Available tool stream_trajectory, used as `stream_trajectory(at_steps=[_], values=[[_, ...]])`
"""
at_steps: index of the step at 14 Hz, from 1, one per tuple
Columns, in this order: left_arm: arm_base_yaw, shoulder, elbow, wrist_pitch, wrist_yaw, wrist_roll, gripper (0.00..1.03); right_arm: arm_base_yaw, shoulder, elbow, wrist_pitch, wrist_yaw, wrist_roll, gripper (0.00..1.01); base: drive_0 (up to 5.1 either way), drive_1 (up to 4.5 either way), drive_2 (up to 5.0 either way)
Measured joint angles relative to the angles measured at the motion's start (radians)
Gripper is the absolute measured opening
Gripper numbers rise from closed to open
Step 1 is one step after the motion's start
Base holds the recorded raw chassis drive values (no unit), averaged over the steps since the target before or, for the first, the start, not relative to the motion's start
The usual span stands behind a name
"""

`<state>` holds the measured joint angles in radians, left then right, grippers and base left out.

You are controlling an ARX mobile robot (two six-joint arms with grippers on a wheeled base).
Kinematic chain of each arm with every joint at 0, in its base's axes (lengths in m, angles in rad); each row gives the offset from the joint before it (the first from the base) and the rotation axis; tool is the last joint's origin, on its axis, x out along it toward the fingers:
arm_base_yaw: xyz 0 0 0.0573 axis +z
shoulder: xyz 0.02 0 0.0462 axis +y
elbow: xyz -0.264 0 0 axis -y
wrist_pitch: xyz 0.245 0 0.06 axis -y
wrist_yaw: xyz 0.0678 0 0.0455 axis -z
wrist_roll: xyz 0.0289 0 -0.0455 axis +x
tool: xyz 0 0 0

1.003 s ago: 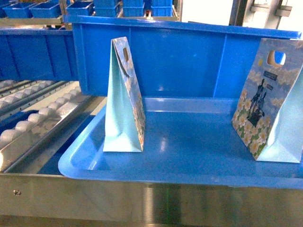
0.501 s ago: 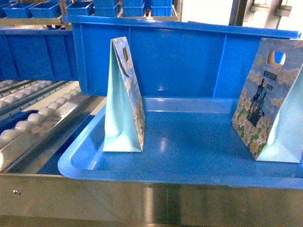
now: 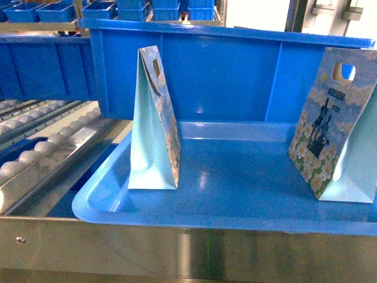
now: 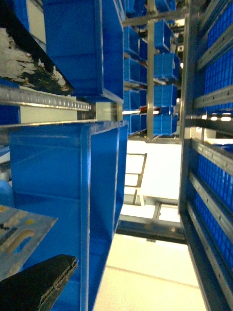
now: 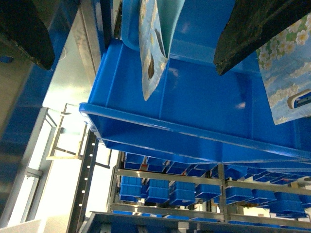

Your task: Move flower gift bag to table near conveyor

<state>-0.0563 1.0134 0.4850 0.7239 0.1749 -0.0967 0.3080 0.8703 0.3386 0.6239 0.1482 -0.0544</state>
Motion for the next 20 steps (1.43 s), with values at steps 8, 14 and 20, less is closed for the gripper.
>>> stream_trajectory(at_steps=[8, 14, 20], values=[[-0.296, 0.291, 0.255, -0.102, -0.192, 0.126, 0.98, -0.008, 0.342, 0.305, -0.164, -0.068, 0.062, 0.98, 0.0, 0.0, 0.0], [-0.298, 0.293, 0.256, -0.101, -0.198, 0.142, 0.98, -0.062, 0.544, 0.476, -0.282, -0.074, 0.114, 0.98, 0.0, 0.0, 0.0], [-0.298, 0.293, 0.256, -0.101, -0.198, 0.15, 0.98, -0.08, 0.642, 0.495, -0.328, -0.103, 0.152, 0.98, 0.0, 0.0, 0.0]])
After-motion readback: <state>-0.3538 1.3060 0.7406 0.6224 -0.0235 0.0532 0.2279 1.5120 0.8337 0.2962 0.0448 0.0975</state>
